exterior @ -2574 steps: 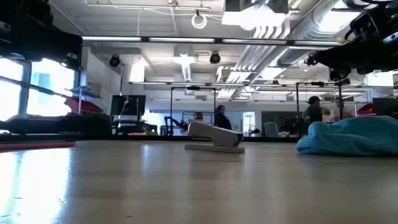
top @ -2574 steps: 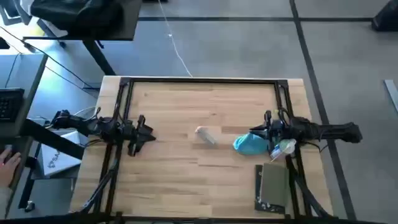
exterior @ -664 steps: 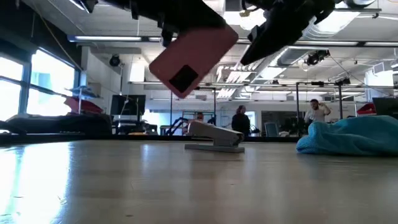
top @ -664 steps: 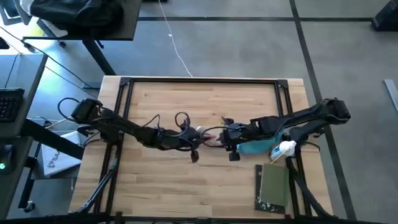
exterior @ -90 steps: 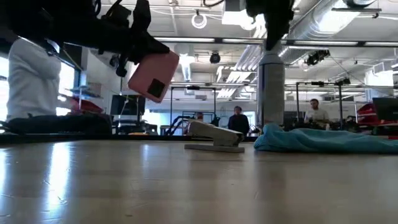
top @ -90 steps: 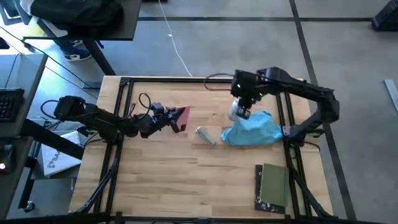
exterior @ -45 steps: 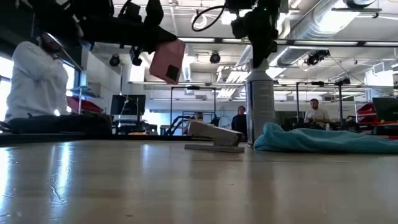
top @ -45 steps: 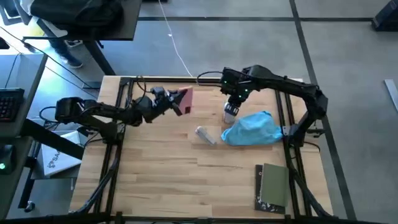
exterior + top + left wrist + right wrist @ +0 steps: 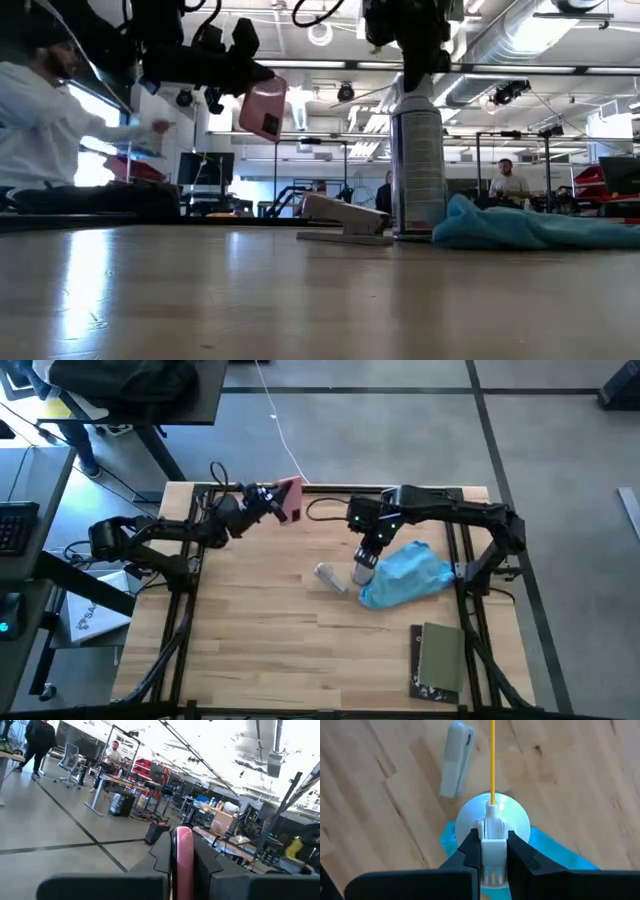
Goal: Apply microfiber cloth
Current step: Spray the pink phone with the spray bottle
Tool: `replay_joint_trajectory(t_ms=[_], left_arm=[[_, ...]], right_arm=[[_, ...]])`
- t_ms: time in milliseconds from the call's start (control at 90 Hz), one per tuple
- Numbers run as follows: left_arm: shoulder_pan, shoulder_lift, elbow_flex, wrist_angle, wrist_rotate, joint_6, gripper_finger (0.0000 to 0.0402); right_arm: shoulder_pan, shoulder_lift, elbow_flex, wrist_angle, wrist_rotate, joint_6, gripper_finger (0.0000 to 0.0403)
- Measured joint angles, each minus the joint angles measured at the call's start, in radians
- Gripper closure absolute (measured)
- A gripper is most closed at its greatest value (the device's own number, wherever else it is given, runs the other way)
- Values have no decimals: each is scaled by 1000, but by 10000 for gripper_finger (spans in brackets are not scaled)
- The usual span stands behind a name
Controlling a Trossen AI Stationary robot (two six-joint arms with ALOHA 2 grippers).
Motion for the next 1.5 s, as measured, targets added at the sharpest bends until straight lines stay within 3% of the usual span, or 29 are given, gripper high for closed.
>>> replay_joint_trajectory(t_ms=[222, 467, 756, 1022, 1244, 1422, 1500], left_arm=[[3, 20, 25, 11, -5, 0, 392], [-15, 183, 134, 8, 0, 0, 392], [-15, 219, 161, 43, -9, 22, 392], [-15, 218, 161, 50, -42, 39, 392], [-12, 222, 161, 66, -62, 47, 392], [-12, 223, 161, 66, -64, 47, 392], [-12, 223, 161, 66, -74, 46, 392]], right_arm=[[-26, 0, 0, 63, 75, 16, 380], [-46, 0, 0, 58, 130, 65, 379], [-46, 0, 0, 57, 159, 95, 286], [-46, -44, 1, 57, 132, 57, 262], [-53, -141, 1, 37, 151, -36, 261], [-73, -194, -12, -69, 332, -184, 261], [-86, -211, -57, -48, 341, -252, 261]])
